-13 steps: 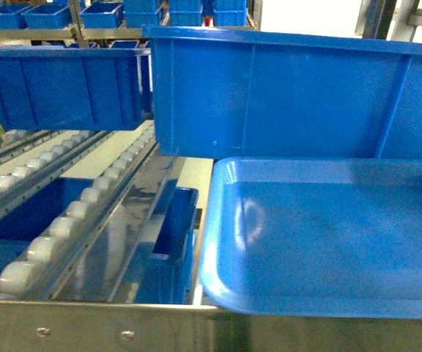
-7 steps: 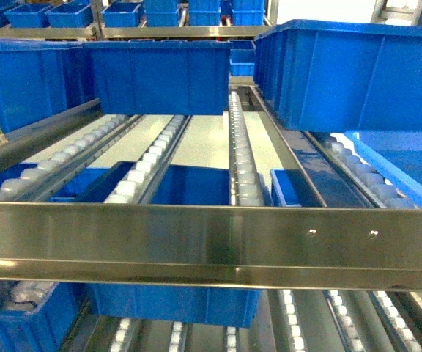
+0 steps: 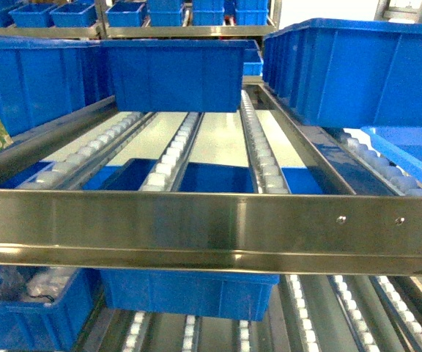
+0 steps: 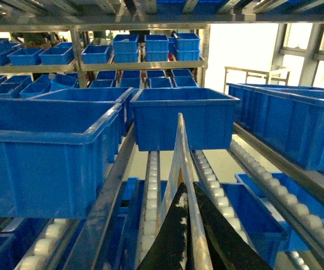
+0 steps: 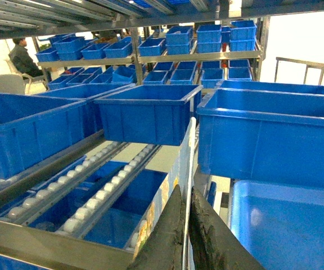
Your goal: Move flower gift bag to table near conveyor
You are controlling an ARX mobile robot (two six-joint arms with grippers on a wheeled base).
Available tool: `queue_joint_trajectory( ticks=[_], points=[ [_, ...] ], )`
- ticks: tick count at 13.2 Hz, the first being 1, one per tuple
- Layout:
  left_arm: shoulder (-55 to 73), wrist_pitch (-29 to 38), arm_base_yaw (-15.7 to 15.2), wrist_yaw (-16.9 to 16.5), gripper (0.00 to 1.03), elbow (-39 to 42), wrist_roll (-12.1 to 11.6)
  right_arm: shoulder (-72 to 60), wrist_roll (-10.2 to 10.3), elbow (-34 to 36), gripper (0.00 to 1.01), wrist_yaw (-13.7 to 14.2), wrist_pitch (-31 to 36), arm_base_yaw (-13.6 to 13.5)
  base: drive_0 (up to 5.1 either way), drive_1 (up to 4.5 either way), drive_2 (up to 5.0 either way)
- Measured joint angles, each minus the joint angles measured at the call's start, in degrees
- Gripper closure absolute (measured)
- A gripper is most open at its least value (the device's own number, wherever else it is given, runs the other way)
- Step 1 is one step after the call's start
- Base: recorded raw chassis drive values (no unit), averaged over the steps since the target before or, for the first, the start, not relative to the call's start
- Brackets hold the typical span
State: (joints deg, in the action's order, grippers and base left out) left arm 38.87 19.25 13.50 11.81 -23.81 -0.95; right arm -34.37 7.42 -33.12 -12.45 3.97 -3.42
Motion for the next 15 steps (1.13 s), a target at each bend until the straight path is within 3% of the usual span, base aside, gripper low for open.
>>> queue_joint_trajectory(
  ticks=[15],
  points=[
    [0.0,0.0,0.0,0.0,1.01,0.0,0.0,0.0,0.0,0.0,0.98,0.0,0.0,0.0,-4.5,0.46,4.0]
  ],
)
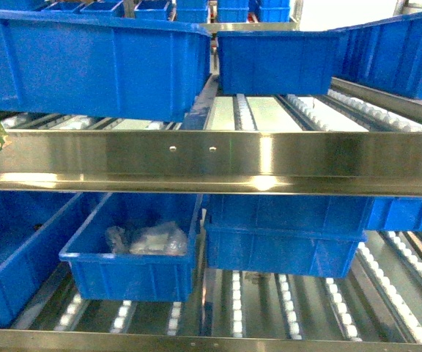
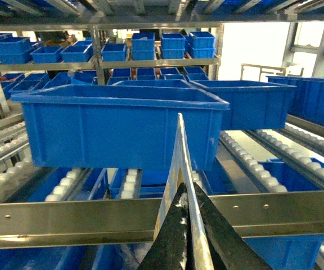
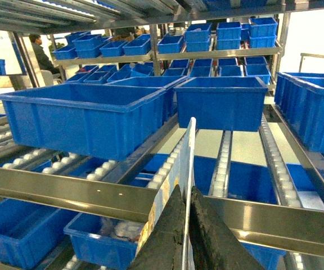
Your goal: Move flower gift bag to table near conveyor
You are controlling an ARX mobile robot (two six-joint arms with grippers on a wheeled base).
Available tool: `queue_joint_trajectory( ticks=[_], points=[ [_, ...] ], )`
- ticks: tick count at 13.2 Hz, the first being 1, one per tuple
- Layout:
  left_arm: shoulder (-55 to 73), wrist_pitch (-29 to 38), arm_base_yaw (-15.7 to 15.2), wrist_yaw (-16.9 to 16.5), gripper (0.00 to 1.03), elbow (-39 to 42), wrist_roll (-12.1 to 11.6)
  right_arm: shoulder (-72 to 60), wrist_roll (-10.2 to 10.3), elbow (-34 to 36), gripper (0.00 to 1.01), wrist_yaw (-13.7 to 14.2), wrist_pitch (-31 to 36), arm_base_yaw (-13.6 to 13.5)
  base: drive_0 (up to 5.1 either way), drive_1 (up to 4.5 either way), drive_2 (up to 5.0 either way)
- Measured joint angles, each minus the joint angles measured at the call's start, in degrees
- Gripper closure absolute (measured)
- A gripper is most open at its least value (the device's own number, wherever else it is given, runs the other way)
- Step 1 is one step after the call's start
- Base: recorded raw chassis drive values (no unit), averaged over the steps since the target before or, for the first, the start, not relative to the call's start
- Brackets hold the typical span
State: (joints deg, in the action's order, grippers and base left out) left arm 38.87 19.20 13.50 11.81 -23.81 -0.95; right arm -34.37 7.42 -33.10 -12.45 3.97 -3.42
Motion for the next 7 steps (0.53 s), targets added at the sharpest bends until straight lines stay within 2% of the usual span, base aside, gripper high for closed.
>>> queue_joint_trajectory(
  ticks=[7],
  points=[
    [0.0,0.1,0.0,0.0,1.01,0.0,0.0,0.0,0.0,0.0,0.98,0.0,0.1,0.0,-4.8,1.17,3.5]
  ],
)
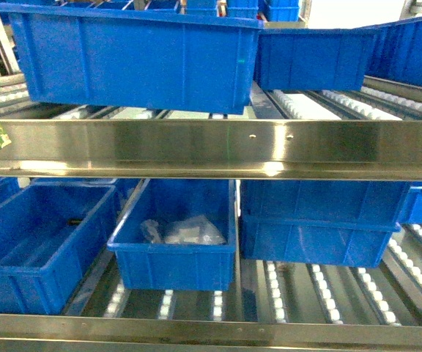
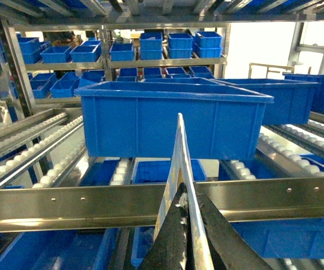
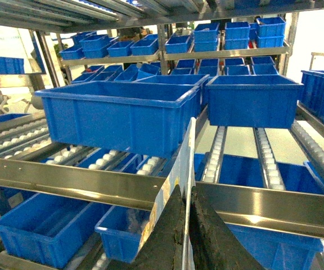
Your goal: Move flower gift bag to table near conveyor
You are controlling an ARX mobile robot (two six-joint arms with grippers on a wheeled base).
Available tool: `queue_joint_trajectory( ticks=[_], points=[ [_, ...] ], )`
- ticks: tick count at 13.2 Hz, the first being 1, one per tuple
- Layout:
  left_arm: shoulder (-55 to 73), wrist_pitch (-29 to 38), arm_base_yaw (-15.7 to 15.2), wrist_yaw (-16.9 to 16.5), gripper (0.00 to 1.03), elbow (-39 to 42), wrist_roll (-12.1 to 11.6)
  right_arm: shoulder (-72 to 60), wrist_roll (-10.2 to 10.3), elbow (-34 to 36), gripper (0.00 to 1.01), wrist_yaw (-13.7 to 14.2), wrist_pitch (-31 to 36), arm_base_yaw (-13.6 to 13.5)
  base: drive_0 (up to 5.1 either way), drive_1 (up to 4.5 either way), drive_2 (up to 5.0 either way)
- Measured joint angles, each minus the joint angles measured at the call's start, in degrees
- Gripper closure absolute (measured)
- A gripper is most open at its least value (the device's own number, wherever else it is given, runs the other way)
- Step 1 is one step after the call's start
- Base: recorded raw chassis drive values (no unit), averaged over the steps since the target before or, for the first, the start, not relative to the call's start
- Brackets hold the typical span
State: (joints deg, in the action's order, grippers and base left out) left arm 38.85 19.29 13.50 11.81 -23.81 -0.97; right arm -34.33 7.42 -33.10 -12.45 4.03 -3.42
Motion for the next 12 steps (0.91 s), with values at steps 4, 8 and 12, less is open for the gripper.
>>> queue_joint_trajectory(
  ticks=[4,8,12],
  points=[
    [0.1,-0.2,0.0,0.0,1.01,0.0,0.0,-0.1,0.0,0.0,0.98,0.0,-0.1,0.0,-4.9,1.33,3.4],
    [0.2,-0.1,0.0,0.0,1.01,0.0,0.0,0.2,0.0,0.0,0.98,0.0,0.1,0.0,-4.9,1.36,3.5],
    [0.0,0.0,0.0,0.0,1.01,0.0,0.0,0.3,0.0,0.0,0.98,0.0,0.0,0.0,-4.9,1.3,3.4]
  ],
)
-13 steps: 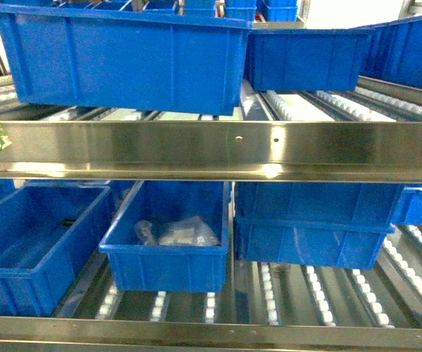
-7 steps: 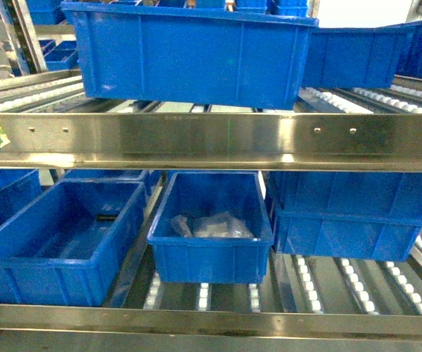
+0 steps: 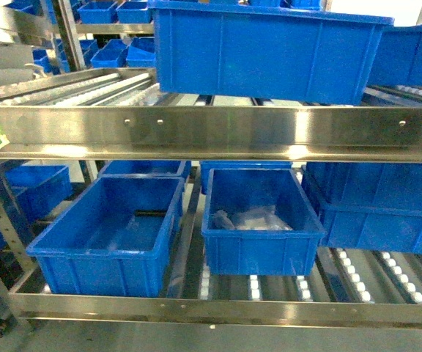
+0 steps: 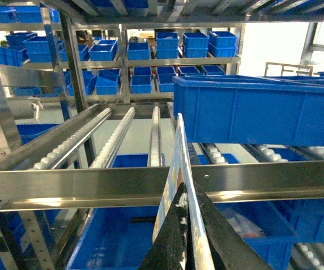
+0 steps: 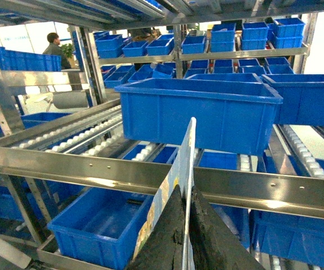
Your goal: Move flower gift bag to table near conveyor
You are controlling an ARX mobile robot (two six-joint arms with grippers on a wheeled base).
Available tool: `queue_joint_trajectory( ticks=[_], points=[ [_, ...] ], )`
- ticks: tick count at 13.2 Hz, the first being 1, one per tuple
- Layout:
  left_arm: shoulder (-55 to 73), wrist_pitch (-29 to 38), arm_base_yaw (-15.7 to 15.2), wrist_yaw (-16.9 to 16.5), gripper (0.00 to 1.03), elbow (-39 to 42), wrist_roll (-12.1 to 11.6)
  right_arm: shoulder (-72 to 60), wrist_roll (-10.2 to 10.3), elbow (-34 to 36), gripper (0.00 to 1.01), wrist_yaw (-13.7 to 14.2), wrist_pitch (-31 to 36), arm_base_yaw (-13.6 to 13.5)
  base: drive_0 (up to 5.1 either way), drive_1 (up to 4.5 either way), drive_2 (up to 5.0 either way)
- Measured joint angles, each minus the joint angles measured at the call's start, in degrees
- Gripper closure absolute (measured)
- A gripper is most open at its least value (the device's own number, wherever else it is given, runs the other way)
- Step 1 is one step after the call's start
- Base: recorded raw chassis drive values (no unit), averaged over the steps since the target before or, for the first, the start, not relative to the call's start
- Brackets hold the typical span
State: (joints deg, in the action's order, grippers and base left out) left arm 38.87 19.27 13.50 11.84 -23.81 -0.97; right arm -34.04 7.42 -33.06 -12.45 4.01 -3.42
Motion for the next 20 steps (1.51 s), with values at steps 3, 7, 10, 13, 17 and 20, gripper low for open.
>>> queue_joint_trajectory(
  ticks=[3,7,10,13,17,20],
  points=[
    [0.0,-0.1,0.0,0.0,1.01,0.0,0.0,0.0,0.0,0.0,0.98,0.0,0.0,0.0,-4.8,1.43,3.5],
    [0.0,0.0,0.0,0.0,1.01,0.0,0.0,0.0,0.0,0.0,0.98,0.0,0.1,0.0,-4.9,1.34,3.4],
    [0.0,0.0,0.0,0.0,1.01,0.0,0.0,0.0,0.0,0.0,0.98,0.0,0.0,0.0,-4.8,1.52,3.5],
    [0.0,0.0,0.0,0.0,1.01,0.0,0.0,0.0,0.0,0.0,0.98,0.0,0.0,0.0,-4.9,1.43,3.4],
    [0.0,0.0,0.0,0.0,1.01,0.0,0.0,0.0,0.0,0.0,0.98,0.0,0.0,0.0,-5.0,1.9,2.9],
    [0.0,0.0,0.0,0.0,1.01,0.0,0.0,0.0,0.0,0.0,0.98,0.0,0.0,0.0,-5.0,2.44,2.4]
  ],
)
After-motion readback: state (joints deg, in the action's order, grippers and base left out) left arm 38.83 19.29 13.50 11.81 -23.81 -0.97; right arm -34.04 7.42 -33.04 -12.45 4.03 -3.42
